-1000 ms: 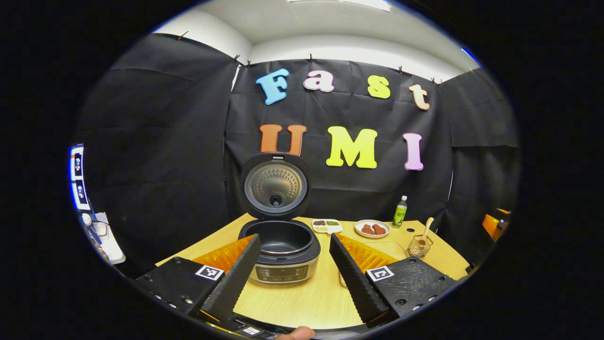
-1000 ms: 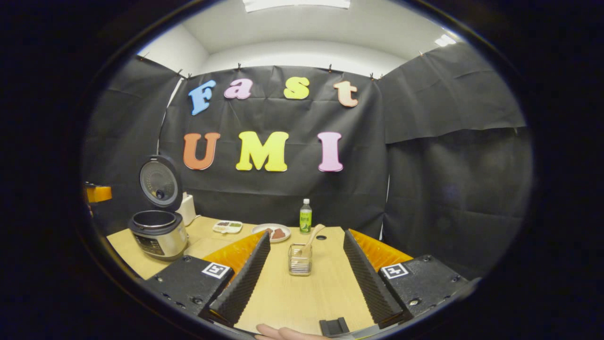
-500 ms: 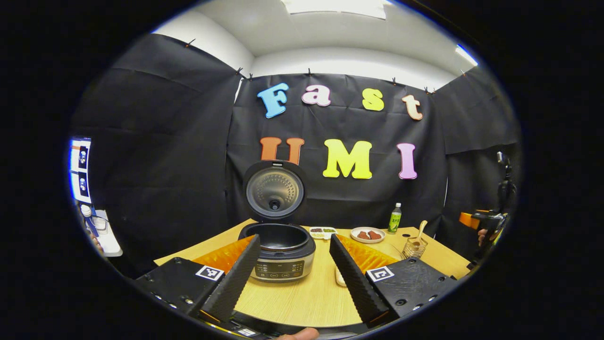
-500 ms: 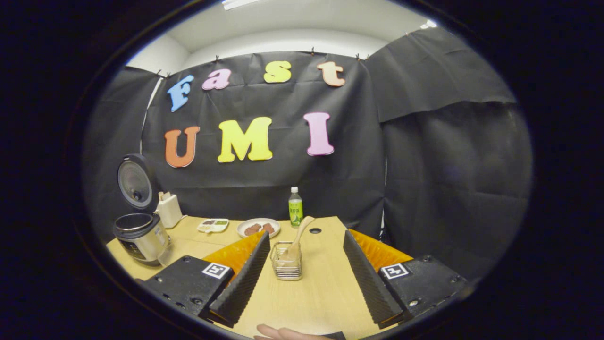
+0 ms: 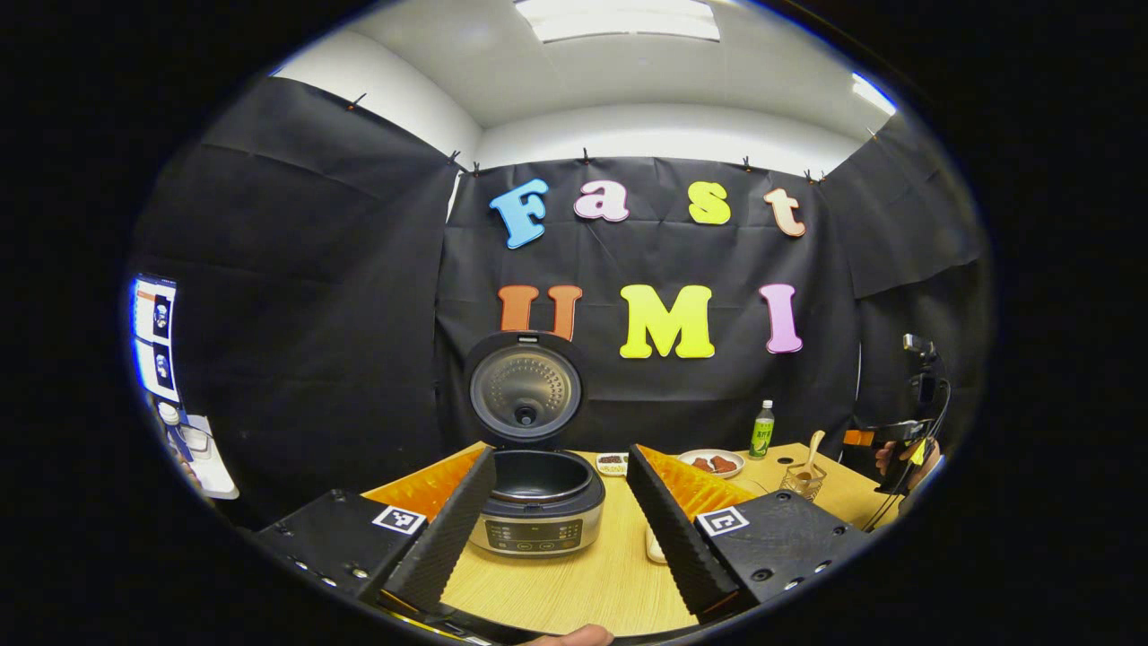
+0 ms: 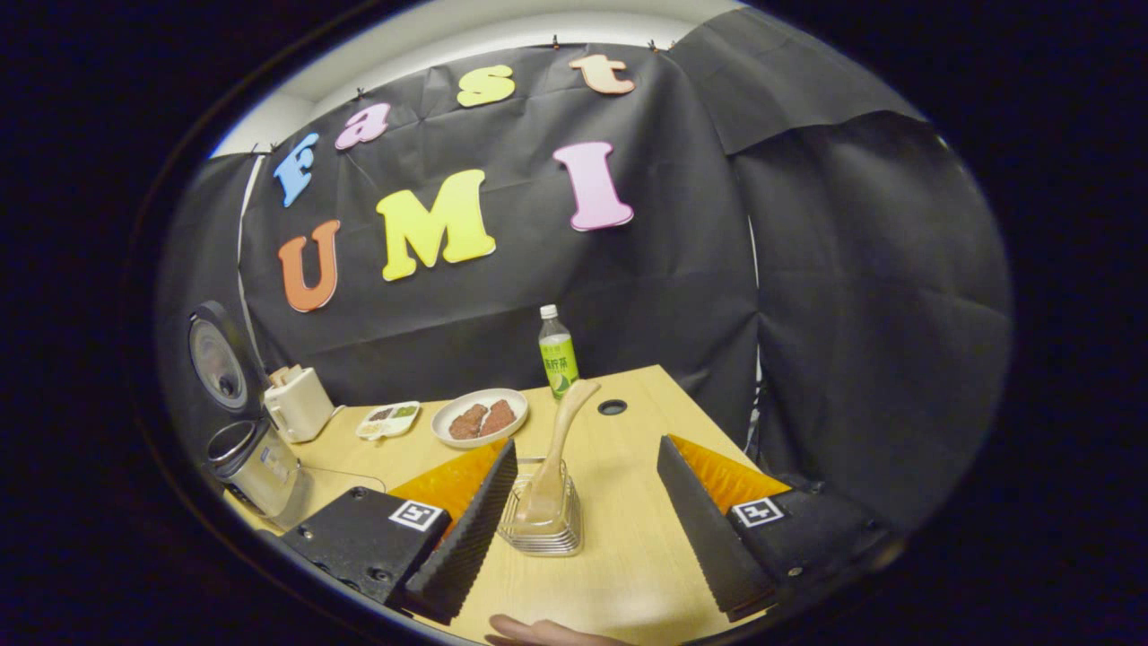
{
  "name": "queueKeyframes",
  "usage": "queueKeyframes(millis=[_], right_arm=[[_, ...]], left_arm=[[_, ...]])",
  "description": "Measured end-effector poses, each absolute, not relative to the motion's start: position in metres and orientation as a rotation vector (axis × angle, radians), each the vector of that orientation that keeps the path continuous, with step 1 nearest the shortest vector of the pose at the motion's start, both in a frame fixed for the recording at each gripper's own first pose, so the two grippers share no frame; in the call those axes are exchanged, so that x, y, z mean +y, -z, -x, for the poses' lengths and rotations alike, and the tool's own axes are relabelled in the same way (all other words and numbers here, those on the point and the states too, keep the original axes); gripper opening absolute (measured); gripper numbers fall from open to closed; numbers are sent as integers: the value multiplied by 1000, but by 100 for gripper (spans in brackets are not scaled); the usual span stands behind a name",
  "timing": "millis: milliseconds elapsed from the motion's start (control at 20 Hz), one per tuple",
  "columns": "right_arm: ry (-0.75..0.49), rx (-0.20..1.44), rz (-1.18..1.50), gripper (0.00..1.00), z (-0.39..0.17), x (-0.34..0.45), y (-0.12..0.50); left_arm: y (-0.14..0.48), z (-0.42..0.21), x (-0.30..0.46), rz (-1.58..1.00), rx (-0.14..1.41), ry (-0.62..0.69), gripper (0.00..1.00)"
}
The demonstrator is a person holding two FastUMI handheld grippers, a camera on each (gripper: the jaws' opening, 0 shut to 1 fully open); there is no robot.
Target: Close the left gripper, press the button to open the rice cooker; take a wooden spoon from the chopstick holder with the right hand, scoop a spoonful of rice and pour it into the rice cooker, then put the wooden spoon back into the chopstick holder.
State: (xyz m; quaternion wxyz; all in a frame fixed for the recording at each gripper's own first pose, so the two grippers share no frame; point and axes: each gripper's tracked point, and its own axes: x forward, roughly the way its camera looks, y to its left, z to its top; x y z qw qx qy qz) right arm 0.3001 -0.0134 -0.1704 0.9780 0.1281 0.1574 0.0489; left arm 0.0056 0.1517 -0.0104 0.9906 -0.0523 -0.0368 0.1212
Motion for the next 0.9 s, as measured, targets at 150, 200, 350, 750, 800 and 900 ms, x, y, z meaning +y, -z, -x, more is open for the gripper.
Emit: queueKeyframes(millis=[150, 200, 350, 750, 800, 900], right_arm=[[-136, 338, -279, 100, -331, 1, 184], [-147, 346, -298, 100, -341, 6, 187], [-119, 360, -329, 100, -378, 8, 200], [-149, 476, -445, 72, -433, 36, 229], [-165, 500, -461, 73, -435, 44, 232], [-155, 548, -441, 44, -436, 49, 242]], left_arm=[[22, -27, 156, 132, -47, -244, 94], [25, -33, 157, 138, -38, -244, 95], [38, -55, 165, 125, -2, -267, 95], [50, -75, 182, 98, 36, -300, 94], [53, -76, 183, 102, 39, -299, 95], [61, -79, 181, 106, 57, -289, 95]])
